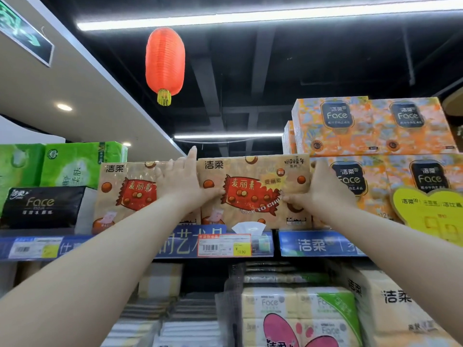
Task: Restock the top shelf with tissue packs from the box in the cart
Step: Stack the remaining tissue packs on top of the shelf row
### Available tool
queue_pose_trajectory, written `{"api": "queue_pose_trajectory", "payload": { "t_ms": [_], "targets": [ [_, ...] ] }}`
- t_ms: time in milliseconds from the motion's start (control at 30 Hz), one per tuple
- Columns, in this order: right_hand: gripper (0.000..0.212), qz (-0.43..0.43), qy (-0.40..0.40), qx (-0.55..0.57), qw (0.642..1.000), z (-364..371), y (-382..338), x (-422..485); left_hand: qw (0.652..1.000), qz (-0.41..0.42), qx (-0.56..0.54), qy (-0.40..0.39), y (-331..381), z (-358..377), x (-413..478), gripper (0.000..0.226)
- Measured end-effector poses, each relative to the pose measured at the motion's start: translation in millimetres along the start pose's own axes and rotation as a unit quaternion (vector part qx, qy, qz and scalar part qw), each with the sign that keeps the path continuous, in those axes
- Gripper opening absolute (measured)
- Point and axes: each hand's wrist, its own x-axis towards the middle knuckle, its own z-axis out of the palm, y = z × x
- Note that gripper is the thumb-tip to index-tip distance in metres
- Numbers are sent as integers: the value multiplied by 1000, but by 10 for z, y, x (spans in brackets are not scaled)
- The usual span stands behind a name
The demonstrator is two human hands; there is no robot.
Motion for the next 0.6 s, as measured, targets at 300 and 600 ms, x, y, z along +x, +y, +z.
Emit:
{"api": "queue_pose_trajectory", "payload": {
  "t_ms": [300,600],
  "targets": [
    [106,-235,-57,-250,938,-91,-249,296,993,66,29,-93,-264,-105,199,90],
    [108,-251,-91,-271,925,-10,-409,467,988,94,80,-93,-336,-69,203,91]
  ]
}}
